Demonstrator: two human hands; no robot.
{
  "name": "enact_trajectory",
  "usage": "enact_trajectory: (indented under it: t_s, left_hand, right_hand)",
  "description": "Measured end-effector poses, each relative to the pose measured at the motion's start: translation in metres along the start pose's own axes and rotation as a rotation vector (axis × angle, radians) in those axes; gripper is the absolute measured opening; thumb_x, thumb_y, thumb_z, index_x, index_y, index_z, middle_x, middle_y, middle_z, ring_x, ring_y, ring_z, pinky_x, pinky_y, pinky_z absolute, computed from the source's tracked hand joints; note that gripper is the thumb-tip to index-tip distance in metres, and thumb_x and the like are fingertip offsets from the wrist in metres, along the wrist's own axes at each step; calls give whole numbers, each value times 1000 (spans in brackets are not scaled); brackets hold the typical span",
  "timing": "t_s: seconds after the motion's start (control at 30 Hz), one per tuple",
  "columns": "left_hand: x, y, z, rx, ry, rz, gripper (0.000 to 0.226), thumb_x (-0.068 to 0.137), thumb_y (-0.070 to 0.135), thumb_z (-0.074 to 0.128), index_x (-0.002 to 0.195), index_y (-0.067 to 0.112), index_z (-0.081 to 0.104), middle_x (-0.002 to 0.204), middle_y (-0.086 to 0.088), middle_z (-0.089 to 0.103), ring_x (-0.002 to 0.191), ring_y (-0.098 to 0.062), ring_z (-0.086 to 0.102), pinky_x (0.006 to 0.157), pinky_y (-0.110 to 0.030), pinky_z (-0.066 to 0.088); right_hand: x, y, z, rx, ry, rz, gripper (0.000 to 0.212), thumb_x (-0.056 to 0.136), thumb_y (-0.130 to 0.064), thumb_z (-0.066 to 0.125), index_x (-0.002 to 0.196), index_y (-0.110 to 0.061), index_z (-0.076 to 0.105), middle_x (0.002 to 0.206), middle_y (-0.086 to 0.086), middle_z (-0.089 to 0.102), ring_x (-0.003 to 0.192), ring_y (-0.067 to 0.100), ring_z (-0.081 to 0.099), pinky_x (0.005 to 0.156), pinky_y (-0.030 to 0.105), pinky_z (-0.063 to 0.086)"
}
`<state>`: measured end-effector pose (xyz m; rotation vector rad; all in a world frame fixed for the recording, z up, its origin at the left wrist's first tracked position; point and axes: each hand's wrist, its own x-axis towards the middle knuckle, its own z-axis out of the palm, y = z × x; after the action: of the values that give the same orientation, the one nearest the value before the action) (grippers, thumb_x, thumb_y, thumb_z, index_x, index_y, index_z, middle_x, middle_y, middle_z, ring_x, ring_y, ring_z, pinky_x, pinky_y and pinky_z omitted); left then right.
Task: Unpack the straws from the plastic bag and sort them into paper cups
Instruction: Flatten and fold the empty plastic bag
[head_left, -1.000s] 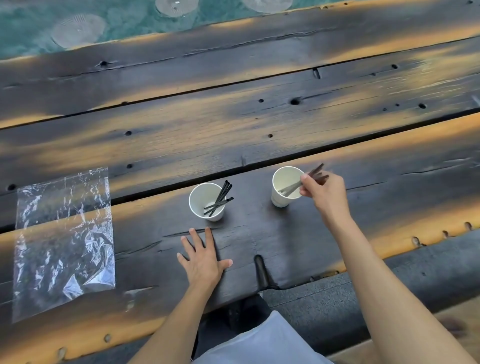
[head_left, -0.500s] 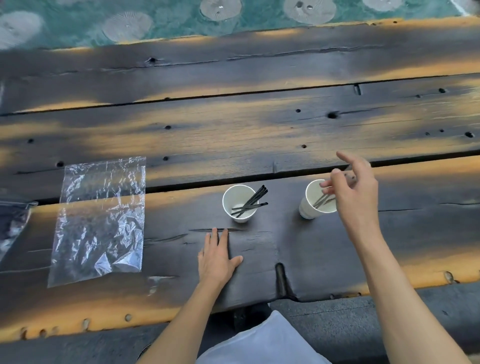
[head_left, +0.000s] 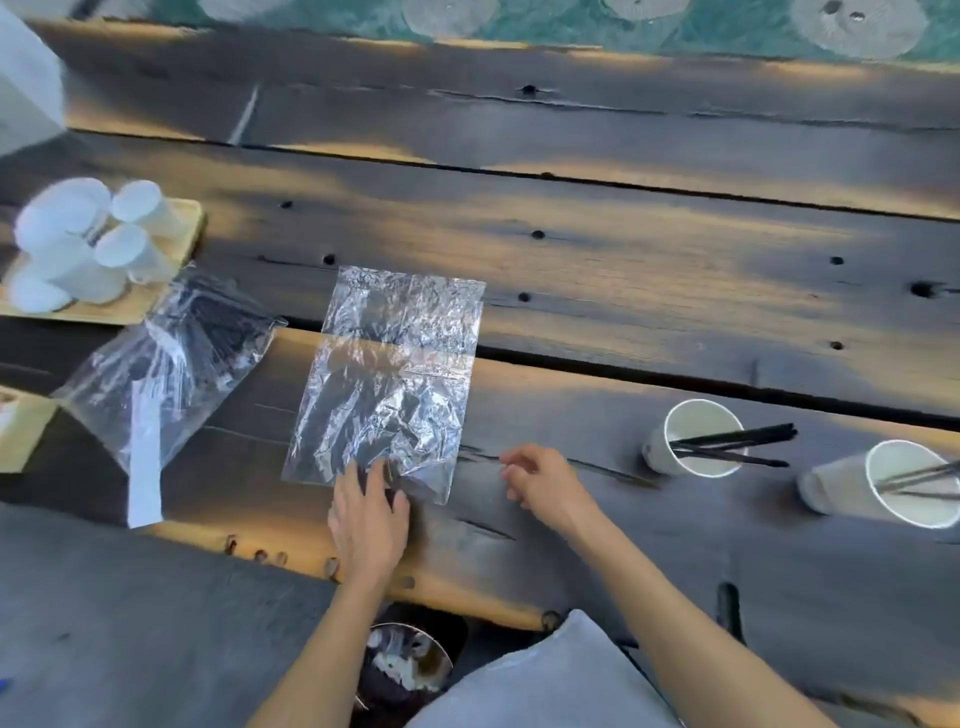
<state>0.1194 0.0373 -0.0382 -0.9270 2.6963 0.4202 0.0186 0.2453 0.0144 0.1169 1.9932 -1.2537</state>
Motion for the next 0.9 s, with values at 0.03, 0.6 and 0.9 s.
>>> enact_trajectory:
  t_s: [0.03,0.6,0.9]
  left_hand:
    - [3,-11,2,63,-95,27,64,96,45,48,154,23,29,163,-15,21,149,-36,18,114,-54,26]
    - [23,-1,16,232,-202,455,65,98,56,32,157,32,19,166,-8,16,151,-37,13,118,-53,18]
    - [33,-2,11,137,-250,576,53,99,53,32,149,33,35,162,-3,26,150,-29,19,117,-48,20]
  right_hand:
    - [9,3,15,9,-12,56,18,97,-10,51,110,-8,62,83,7,63,71,18,57,61,23,44]
    - [42,30,29,316,317,362,23,96,-11,50,74,-11,58,64,6,59,44,14,47,40,21,32]
    - [37,52,-26,-78,527,493,16,82,-13,59,69,-9,51,64,16,59,56,29,53,54,31,40]
